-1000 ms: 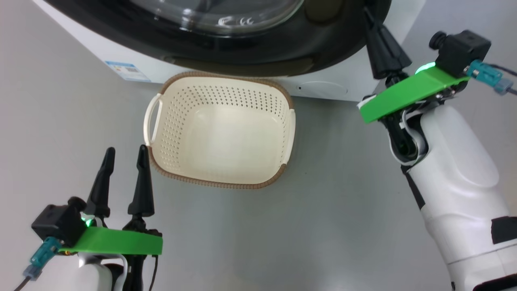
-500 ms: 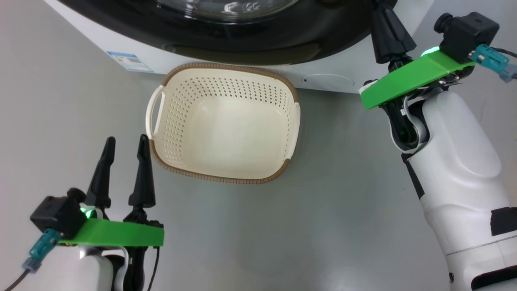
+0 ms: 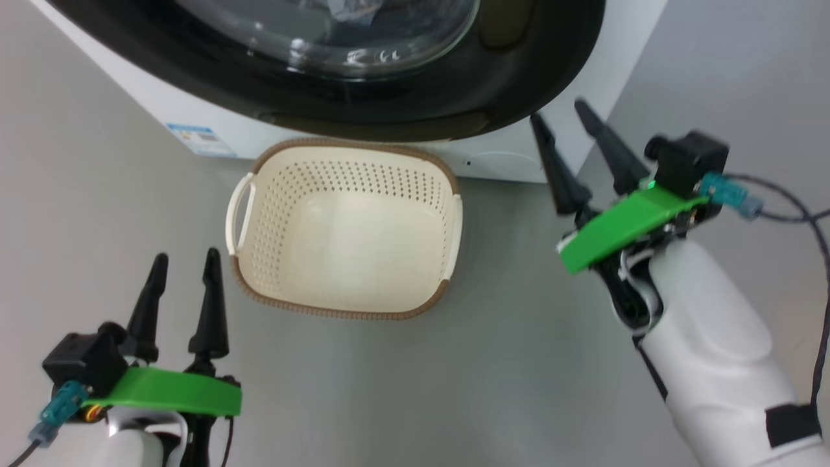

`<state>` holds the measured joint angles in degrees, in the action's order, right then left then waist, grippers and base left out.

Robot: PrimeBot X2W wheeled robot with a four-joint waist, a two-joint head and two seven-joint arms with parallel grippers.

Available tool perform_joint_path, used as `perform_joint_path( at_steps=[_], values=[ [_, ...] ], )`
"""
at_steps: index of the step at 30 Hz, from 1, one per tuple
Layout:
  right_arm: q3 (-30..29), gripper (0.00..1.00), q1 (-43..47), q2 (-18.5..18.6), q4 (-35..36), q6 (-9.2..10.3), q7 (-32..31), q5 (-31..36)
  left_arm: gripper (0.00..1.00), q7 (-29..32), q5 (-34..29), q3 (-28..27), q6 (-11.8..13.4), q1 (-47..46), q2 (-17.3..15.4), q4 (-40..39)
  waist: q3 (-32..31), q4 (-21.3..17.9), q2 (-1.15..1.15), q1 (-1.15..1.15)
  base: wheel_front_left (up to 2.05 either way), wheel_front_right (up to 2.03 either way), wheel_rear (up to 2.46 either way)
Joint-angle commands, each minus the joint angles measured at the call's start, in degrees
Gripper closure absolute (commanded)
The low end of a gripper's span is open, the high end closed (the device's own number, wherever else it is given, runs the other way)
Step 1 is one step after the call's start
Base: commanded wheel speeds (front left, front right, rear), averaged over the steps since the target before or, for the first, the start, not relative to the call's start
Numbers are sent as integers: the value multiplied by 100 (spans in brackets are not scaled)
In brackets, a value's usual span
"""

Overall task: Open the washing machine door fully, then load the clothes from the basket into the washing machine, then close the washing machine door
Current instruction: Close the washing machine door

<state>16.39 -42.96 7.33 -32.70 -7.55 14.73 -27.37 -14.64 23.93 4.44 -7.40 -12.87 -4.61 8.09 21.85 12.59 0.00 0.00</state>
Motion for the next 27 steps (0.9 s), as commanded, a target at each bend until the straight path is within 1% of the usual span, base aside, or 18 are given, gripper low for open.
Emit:
perform_joint_path(
  at_steps=[1, 9, 19, 27],
  values=[
    [175, 0, 326, -84, 159, 6, 27, 6, 0, -36, -58, -242, -9, 99, -247, -8, -236, -162, 0, 0, 0, 0, 0],
    [280, 0, 953, 19, 164, 6, 27, 15, 0, -36, -141, -322, -9, 249, -442, 138, -591, -441, 0, 0, 0, 0, 0],
    [-44, 0, 1740, 140, 309, 6, 27, 43, 0, -36, -240, -547, -9, 613, -548, 267, -1100, -961, 0, 0, 0, 0, 0],
    [-276, 0, 2217, 267, 455, 6, 27, 80, 0, -36, -291, -648, -9, 899, -600, 275, -1329, -1313, 0, 0, 0, 0, 0]
  ],
)
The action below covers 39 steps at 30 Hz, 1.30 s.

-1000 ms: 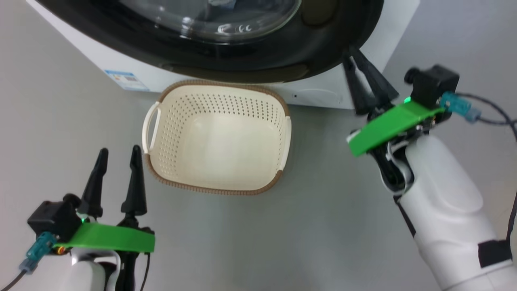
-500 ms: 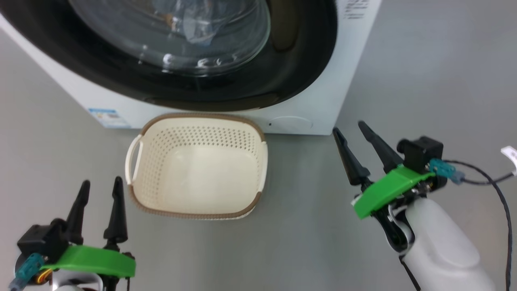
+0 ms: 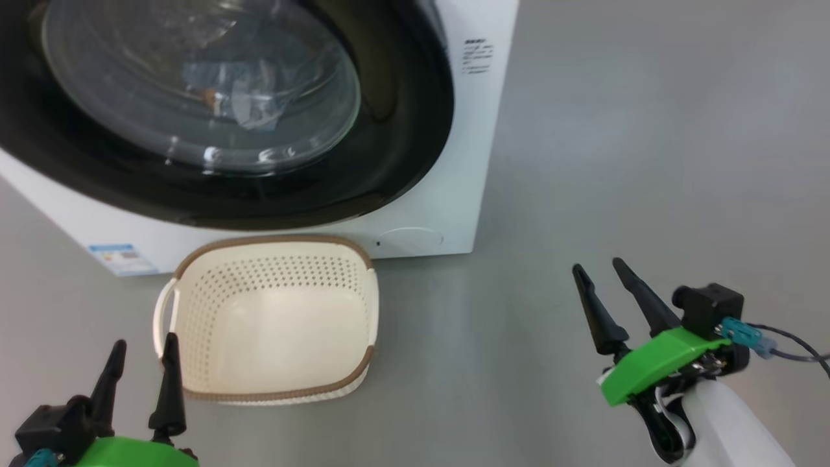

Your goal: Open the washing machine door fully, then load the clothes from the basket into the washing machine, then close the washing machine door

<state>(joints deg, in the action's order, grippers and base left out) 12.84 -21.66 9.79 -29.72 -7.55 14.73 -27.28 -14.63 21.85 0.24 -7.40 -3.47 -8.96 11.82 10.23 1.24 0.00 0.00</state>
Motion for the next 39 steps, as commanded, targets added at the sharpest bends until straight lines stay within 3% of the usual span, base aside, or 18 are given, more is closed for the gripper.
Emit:
perform_joint_path(
  at_steps=[1, 16, 39],
  values=[
    [49, 0, 143, 40, 175, 6, 27, 76, 0, -37, -82, -241, -9, -19, -168, -94, -182, -206, 0, 0, 0, 0, 0],
    [-357, 0, 708, 212, 402, 6, 27, 125, 0, -37, -169, -490, -9, 240, -198, 21, -366, -502, 0, 0, 0, 0, 0],
    [-664, 0, 975, 249, 526, 6, 27, 158, 0, -37, -293, -671, -9, 370, -186, -71, -411, -523, 0, 0, 0, 0, 0]
  ],
)
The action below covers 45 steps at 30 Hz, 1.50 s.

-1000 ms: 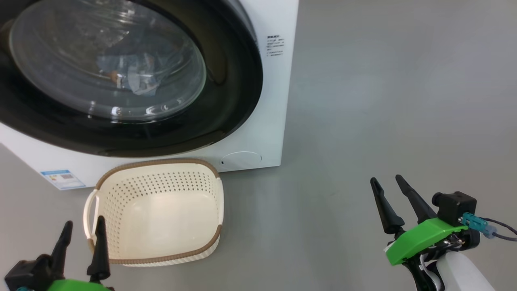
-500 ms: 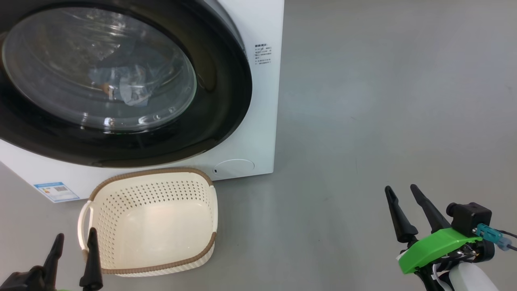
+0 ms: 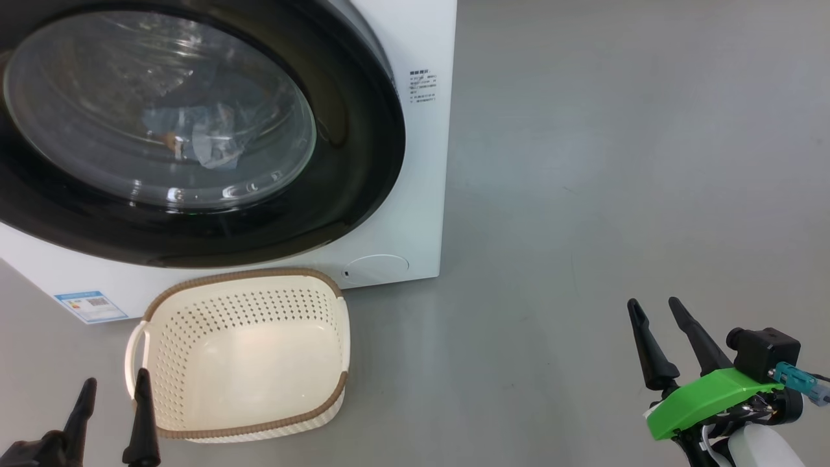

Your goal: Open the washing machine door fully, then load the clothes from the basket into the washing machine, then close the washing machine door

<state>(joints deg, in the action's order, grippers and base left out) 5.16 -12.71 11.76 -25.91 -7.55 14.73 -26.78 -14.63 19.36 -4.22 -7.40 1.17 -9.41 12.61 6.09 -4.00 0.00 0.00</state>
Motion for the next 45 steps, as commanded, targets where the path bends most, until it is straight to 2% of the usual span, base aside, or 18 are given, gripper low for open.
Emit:
perform_joint_path(
  at_steps=[1, 16, 17, 22, 26, 30, 34, 45],
  values=[
    [102, 0, 80, 50, 150, 6, 27, 109, 0, -37, -48, -227, -9, -96, -140, -155, 11, 1, 0, 0, 0, 0, 0],
    [122, 0, 106, 36, 176, 6, 27, 123, 0, -37, -112, -268, -9, -61, -83, -142, -17, 5, 0, 0, 0, 0, 0],
    [2, 100, 6, -13, 12, 0, -1, 39, 100, 0, -48, -35, 1, 3, 31, 4, -16, 5, 0, 0, 0, 0, 0],
    [16, 100, 161, -187, -301, 0, -11, 30, 100, 11, -31, 45, 1, 37, 299, 314, -18, 6, 0, 0, 0, 0, 0],
    [-9, 100, 174, -204, -257, 0, -61, -129, 100, 65, 145, 32, 1, 24, 308, 298, -28, 12, 0, -2, 0, 0, 0],
    [-47, 100, 200, -225, -205, 0, -127, -340, 100, 133, 377, 26, 1, 8, 319, 289, -64, 28, 0, -13, 0, 0, 0],
    [-84, 100, 214, -247, -163, 1, -193, -551, 100, 198, 611, 20, 0, -21, 330, 292, -72, 41, 0, -1, 0, 0, 0],
    [-188, 100, 250, -307, -37, 1, -379, -1132, 100, 382, 1257, -4, -1, -99, 362, 285, -120, 75, 0, 0, 0, 0, 0]
  ],
)
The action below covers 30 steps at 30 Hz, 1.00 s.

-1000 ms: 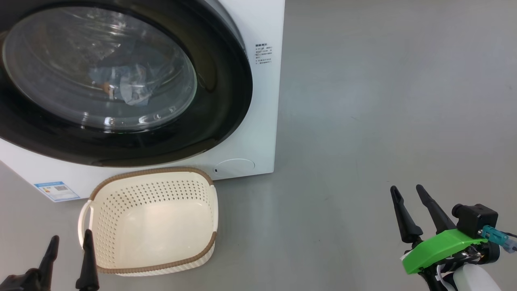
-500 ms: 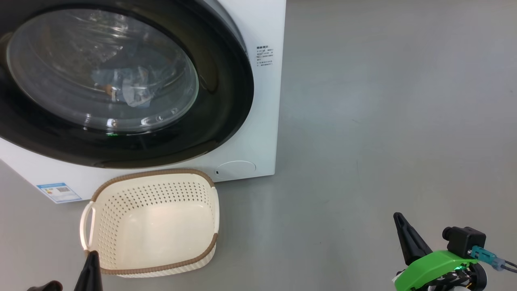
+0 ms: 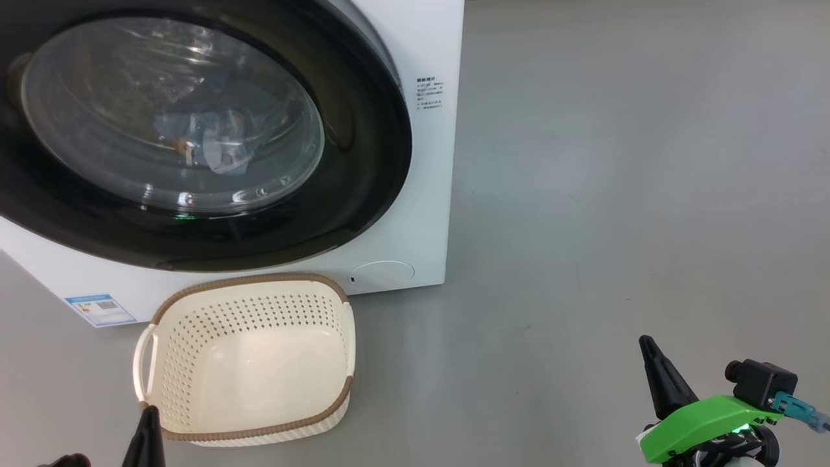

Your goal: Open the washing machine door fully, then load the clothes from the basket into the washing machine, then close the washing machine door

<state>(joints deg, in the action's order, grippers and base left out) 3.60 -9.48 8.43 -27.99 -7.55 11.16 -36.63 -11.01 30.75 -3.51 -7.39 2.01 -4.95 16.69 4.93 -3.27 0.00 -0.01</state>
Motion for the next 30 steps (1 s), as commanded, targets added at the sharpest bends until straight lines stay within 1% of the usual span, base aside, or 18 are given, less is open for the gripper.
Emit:
perform_joint_path(
  at_steps=[1, 30],
  values=[
    [-42, 100, -70, 20, 182, 1, -39, -199, 100, 37, 177, -77, -2, -190, -82, -125, -8, 6, 0, 1, 0, 0, 0],
    [-317, 100, 43, -141, 527, 3, -529, -1723, 100, 526, 1873, -143, -4, -370, 0, -164, -141, 97, 0, 1, 0, 0, 0]
  ],
)
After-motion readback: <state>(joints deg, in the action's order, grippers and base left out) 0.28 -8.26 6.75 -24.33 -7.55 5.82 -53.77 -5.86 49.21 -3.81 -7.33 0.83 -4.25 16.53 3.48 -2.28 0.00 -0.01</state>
